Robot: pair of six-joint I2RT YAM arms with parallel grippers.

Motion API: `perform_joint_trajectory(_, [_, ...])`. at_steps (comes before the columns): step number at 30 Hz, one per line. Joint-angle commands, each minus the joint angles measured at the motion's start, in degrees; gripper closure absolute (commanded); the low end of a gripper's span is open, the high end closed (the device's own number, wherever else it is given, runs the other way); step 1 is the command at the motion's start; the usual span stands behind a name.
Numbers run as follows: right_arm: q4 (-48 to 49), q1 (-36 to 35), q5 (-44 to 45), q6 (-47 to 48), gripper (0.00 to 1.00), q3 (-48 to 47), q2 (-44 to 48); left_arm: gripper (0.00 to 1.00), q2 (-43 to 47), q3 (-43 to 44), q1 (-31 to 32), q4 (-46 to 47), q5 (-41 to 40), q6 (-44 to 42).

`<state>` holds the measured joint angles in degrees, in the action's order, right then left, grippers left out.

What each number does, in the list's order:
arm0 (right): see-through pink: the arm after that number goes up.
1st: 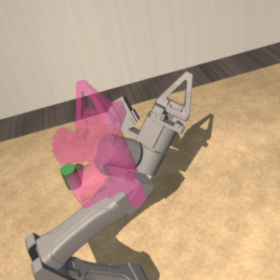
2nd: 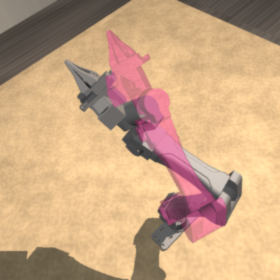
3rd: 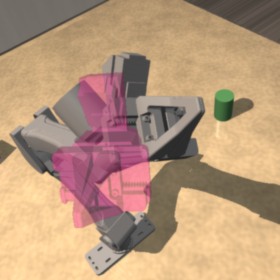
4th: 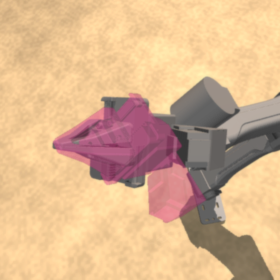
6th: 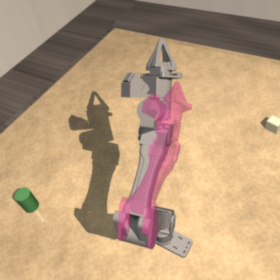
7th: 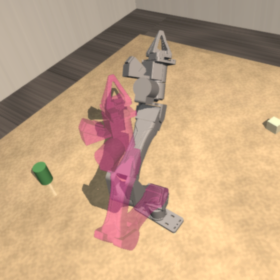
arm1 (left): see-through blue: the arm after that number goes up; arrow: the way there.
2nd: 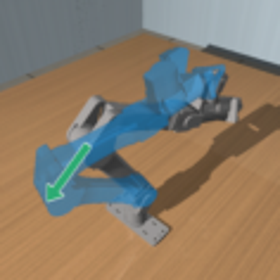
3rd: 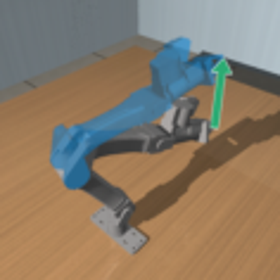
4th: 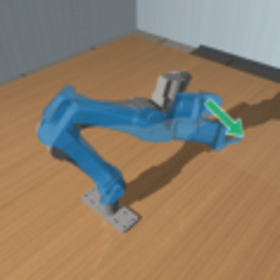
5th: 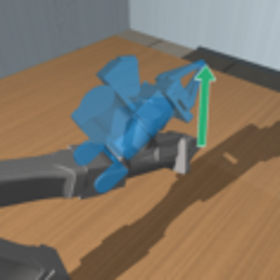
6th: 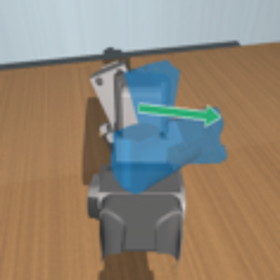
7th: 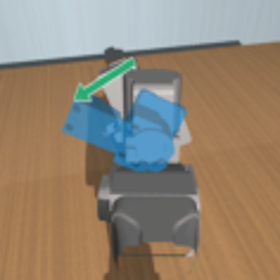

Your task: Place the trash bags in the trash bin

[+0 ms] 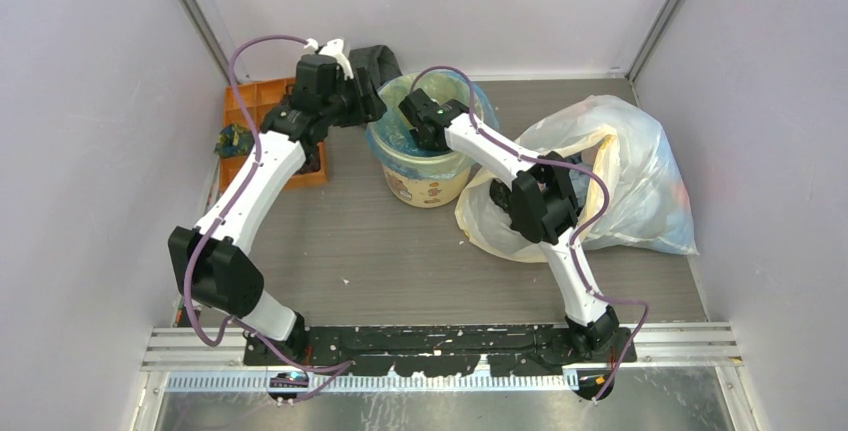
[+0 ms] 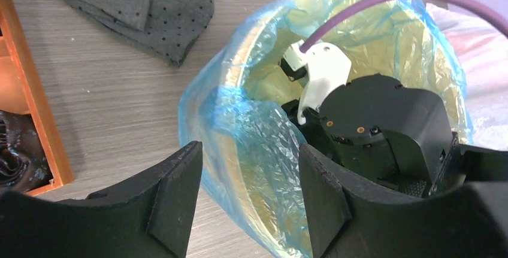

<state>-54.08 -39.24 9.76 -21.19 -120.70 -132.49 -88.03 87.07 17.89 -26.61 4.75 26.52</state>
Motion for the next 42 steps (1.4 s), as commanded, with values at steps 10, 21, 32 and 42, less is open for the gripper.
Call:
perform_joint_trajectory(10, [0.07, 0.13, 1.12, -1.40, 0.99, 1.73, 0.32, 0.46, 0.21, 1.36, 2.31, -3.24, -3.90, -4.28])
perform_joint_trajectory(21, [-0.04, 0.11, 1.83, -1.49, 0.99, 2.45, -0.53, 0.52, -1.32, 1.51, 3.16, -4.64, -3.99, -5.75])
perform_joint_trajectory(32, [0.21, 0.21, 2.28, -1.66, 0.99, 3.65, -0.01, 0.61, -3.02, 2.14, 3.64, -5.17, -3.90, -6.26])
perform_joint_trajectory(42, [-0.48, 0.22, 2.10, -2.05, 0.99, 1.45, 1.80, 0.76, -2.50, 2.14, 3.73, -4.21, -3.22, -6.48])
